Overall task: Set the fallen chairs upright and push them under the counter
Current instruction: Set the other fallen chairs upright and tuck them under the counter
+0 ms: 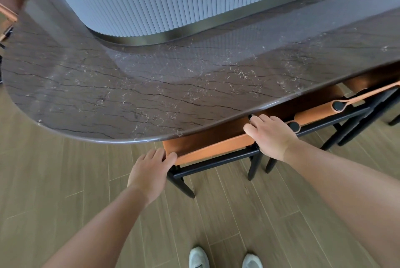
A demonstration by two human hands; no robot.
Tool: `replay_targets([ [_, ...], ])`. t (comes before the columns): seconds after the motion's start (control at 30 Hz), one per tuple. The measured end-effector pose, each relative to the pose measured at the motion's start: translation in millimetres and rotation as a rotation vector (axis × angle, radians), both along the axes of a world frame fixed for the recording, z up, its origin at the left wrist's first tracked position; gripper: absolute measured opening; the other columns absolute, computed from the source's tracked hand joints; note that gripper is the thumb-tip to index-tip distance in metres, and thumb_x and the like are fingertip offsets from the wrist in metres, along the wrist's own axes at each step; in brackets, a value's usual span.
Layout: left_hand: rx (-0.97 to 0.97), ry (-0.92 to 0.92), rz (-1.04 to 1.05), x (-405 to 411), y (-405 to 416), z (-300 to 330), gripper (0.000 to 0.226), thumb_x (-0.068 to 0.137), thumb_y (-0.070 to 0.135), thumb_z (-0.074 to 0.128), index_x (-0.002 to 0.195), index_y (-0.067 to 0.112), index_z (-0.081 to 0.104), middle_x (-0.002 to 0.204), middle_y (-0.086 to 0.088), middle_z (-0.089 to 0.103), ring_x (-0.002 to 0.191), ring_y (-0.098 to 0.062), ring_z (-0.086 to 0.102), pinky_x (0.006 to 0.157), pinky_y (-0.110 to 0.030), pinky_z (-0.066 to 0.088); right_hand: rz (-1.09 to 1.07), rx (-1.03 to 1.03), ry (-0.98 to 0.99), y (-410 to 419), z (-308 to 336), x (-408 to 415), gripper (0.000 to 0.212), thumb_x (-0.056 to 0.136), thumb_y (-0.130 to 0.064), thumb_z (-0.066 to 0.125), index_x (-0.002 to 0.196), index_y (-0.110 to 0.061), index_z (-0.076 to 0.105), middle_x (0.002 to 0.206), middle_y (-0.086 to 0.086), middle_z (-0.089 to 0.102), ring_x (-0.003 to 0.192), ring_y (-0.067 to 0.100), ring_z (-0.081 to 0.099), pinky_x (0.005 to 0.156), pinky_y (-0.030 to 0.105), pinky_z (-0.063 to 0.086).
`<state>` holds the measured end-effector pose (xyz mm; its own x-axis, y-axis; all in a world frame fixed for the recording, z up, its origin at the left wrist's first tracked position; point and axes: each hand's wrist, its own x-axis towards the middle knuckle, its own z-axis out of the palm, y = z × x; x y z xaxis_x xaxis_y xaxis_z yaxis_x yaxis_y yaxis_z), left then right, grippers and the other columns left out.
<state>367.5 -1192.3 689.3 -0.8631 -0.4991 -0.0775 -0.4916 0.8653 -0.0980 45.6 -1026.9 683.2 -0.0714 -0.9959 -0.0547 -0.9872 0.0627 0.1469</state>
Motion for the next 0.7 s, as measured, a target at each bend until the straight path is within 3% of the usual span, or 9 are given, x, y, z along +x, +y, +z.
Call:
replay_targets([
  [0.17, -0.001, -0.052, 0.129, -8, 15, 3, 0.057, 0.076, 0.003, 0.056, 0.127, 0.028, 0.047, 0.109, 0.001, 0.048, 0.096, -0.02, 0.046, 0.084, -0.034, 0.04, -0.085, -0.004, 0.034, 5, 2, 12, 0.036, 0.078, -0.007, 0.064, 0.109, -0.017, 0.047, 0.089, 0.005, 0.048, 0.073, 0.02, 0.034, 0.06, 0.033, 0.034],
  [0.3, 0.083, -0.032, 0.249, -12, 37, 9, 0.06, 0.094, 0.025, 0.052, 0.147, 0.033, 0.025, 0.142, -0.005, 0.038, 0.126, -0.026, 0.041, 0.103, -0.042, 0.036, -0.076, 0.017, -0.012, 10, 10, 24, 0.041, 0.083, -0.012, 0.062, 0.121, -0.016, 0.046, 0.099, 0.007, 0.053, 0.084, 0.024, 0.048, 0.066, 0.034, 0.036],
  [0.4, 0.152, 0.076, 0.305, -16, 51, 27, 0.063, 0.096, 0.032, 0.051, 0.151, 0.035, 0.02, 0.152, -0.005, 0.031, 0.137, -0.026, 0.032, 0.111, -0.044, 0.029, -0.072, 0.004, -0.106, 13, 18, 43, 0.056, 0.087, -0.016, 0.059, 0.139, -0.017, 0.038, 0.116, 0.008, 0.055, 0.1, 0.026, 0.054, 0.079, 0.036, 0.044],
  [0.47, 0.254, 0.187, 0.327, -16, 60, 43, 0.066, 0.095, 0.034, 0.053, 0.152, 0.037, 0.02, 0.156, -0.001, 0.025, 0.141, -0.024, 0.027, 0.114, -0.044, 0.026, -0.119, -0.03, -0.27, 13, 29, 60, 0.061, 0.092, -0.026, 0.059, 0.147, -0.019, 0.034, 0.131, 0.007, 0.053, 0.117, 0.026, 0.053, 0.096, 0.039, 0.046],
  [0.53, 0.394, 0.35, 0.356, -17, 69, 61, 0.065, 0.093, 0.035, 0.056, 0.15, 0.04, 0.025, 0.155, 0.009, 0.023, 0.14, -0.017, 0.028, 0.112, -0.04, 0.033, -0.218, -0.054, -0.531, 12, 45, 77, 0.064, 0.093, -0.037, 0.058, 0.149, -0.024, 0.031, 0.142, 0.0, 0.046, 0.127, 0.024, 0.047, 0.103, 0.04, 0.043],
  [0.6, 0.59, 0.572, 0.445, -20, 81, 80, 0.059, 0.093, 0.033, 0.059, 0.145, 0.043, 0.034, 0.145, 0.021, 0.03, 0.131, -0.004, 0.036, 0.102, -0.029, 0.037, -0.38, -0.063, -0.881, 11, 63, 91, 0.063, 0.092, -0.043, 0.057, 0.148, -0.029, 0.031, 0.144, -0.009, 0.038, 0.127, 0.02, 0.045, 0.1, 0.037, 0.044],
  [0.7, 0.953, 0.928, 0.689, -28, 97, 111, 0.042, 0.093, 0.025, 0.063, 0.13, 0.041, 0.05, 0.129, 0.016, 0.051, 0.117, -0.001, 0.051, 0.097, -0.027, 0.043, -0.587, -0.135, -1.414, 14, 90, 104, 0.056, 0.092, -0.044, 0.058, 0.143, -0.032, 0.038, 0.141, -0.008, 0.042, 0.122, 0.012, 0.045, 0.094, 0.03, 0.039],
])
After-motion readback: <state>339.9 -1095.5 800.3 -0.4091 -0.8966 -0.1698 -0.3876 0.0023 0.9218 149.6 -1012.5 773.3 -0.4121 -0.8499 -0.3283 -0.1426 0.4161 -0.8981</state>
